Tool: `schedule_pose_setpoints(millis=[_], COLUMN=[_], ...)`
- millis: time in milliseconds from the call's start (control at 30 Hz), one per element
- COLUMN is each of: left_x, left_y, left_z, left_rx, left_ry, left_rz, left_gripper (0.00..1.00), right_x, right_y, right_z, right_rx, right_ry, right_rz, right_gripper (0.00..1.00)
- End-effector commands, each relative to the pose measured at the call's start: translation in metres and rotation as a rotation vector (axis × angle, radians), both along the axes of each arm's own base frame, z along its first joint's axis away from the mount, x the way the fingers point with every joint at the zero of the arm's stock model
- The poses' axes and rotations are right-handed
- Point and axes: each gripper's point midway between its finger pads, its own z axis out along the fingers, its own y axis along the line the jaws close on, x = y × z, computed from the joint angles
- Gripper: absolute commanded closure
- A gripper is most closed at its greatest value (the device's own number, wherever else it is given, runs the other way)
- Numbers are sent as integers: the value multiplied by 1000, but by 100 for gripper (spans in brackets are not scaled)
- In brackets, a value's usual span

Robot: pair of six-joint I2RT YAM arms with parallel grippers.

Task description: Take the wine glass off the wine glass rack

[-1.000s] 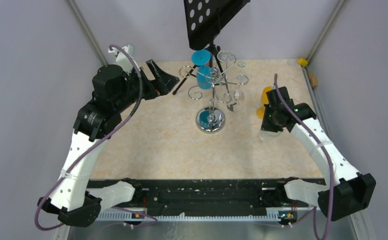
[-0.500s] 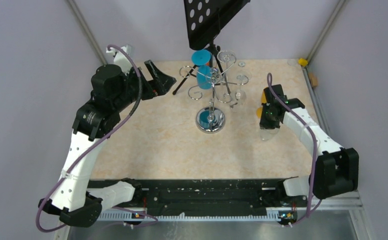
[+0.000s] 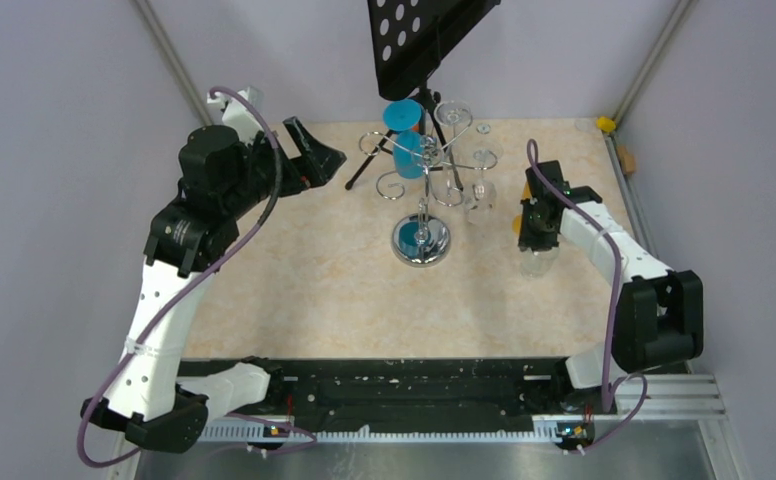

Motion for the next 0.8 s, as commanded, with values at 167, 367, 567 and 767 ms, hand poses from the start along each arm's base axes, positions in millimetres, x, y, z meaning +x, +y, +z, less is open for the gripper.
schedule_pose_setpoints(millis=[167,367,567,767], left_x=[2,4,5,3], left_y=[5,9,10,11], left_z=[18,21,24,25], left_rx=[-9,0,-3,-12], left_ry=[-42,-52,-59,-60], left_rz=[-4,12,16,16], left_gripper=[5,4,4,4], right_x=[26,24,19,11], right_y=[-2,6,31,52], right_z=[50,100,177,257], right_rx=[2,76,275,519], right_ry=[-128,-247,-467,-708], right_rz=[-7,-11,8,-16], right_gripper=[64,56,51,51])
